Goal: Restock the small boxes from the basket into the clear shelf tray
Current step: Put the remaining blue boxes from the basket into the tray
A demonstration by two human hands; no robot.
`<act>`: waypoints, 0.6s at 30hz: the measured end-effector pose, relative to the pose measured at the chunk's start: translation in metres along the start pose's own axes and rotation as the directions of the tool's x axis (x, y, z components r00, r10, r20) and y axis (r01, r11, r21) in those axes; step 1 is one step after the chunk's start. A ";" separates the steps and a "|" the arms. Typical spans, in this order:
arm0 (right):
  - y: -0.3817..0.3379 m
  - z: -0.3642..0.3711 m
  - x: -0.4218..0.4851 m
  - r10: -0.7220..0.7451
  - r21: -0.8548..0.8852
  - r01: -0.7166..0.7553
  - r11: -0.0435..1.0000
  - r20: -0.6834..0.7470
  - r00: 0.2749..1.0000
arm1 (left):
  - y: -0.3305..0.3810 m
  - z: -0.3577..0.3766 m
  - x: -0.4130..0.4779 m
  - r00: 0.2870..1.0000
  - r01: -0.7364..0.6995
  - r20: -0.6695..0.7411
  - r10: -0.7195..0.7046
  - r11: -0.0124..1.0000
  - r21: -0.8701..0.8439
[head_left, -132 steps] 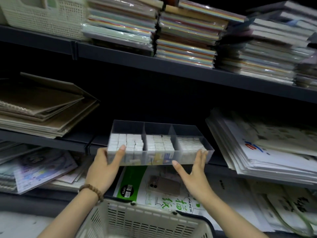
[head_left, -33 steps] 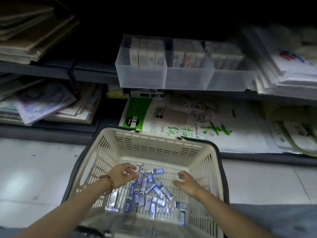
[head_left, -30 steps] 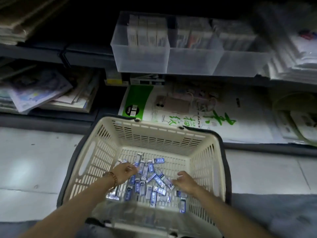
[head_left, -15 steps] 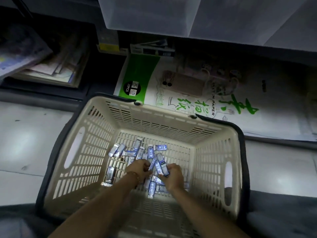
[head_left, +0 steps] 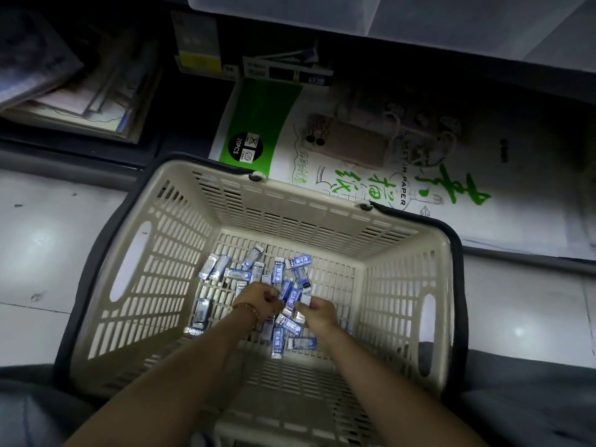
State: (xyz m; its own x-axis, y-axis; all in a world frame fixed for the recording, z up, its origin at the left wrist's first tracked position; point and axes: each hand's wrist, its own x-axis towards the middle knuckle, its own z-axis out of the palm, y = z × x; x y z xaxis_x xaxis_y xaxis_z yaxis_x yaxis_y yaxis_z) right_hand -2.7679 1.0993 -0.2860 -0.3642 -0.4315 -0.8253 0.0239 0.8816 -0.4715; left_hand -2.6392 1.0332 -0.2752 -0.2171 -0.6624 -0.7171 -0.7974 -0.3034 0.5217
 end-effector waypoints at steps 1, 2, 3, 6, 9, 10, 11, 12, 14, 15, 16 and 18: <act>0.000 0.000 0.000 0.039 0.043 -0.040 0.998 0.014 0.999 | -0.001 -0.001 -0.001 1.000 0.006 0.018 -0.005 0.998 -0.058; 0.001 0.000 0.000 0.073 0.082 -0.075 0.994 0.026 0.997 | -0.002 -0.002 -0.002 0.999 0.013 0.038 -0.008 0.993 -0.119; 0.000 0.000 -0.001 0.098 0.111 -0.102 0.989 0.041 0.994 | -0.002 -0.004 -0.004 0.998 0.017 0.056 -0.007 0.985 -0.174; -0.001 -0.003 -0.005 0.131 0.227 -0.155 0.962 0.117 0.984 | 0.004 -0.008 -0.011 0.994 0.007 0.105 0.023 0.960 -0.280; -0.009 -0.011 -0.011 0.118 0.401 -0.203 0.893 0.227 0.967 | 0.016 -0.018 -0.018 0.986 -0.005 0.154 0.067 0.929 -0.370; -0.015 -0.014 -0.015 0.093 0.444 -0.193 0.875 0.236 0.967 | 0.022 -0.024 -0.019 0.985 -0.012 0.154 0.075 0.926 -0.378; -0.023 -0.018 -0.018 0.065 0.471 -0.169 0.866 0.229 0.971 | 0.027 -0.032 -0.020 0.987 -0.019 0.137 0.078 0.922 -0.386; -0.032 -0.022 -0.023 0.038 0.470 -0.134 0.873 0.209 0.977 | 0.034 -0.042 -0.021 0.991 -0.033 0.106 0.081 0.916 -0.399; -0.057 -0.035 -0.037 -0.045 0.406 -0.036 0.913 0.188 0.981 | 0.051 -0.069 -0.027 0.995 -0.077 0.029 0.097 0.906 -0.416; -0.072 -0.044 -0.047 -0.100 0.369 0.018 0.929 0.206 0.973 | 0.061 -0.085 -0.032 0.992 -0.116 0.001 0.127 0.914 -0.390; -0.090 -0.054 -0.059 -0.153 0.331 0.068 0.941 0.238 0.959 | 0.072 -0.102 -0.038 0.984 -0.172 -0.014 0.176 0.930 -0.324; -0.126 -0.076 -0.087 -0.222 0.264 0.137 0.955 0.323 0.920 | 0.097 -0.137 -0.058 0.960 -0.280 -0.015 0.281 0.947 -0.159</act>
State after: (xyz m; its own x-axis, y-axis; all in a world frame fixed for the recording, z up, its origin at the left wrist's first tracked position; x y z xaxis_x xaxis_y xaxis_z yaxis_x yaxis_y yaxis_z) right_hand -2.8102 1.0407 -0.1311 -0.0396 -0.6543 -0.7552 0.2183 0.7319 -0.6455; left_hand -2.6270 0.9484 -0.1199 -0.4236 -0.7313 -0.5347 -0.6049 -0.2110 0.7678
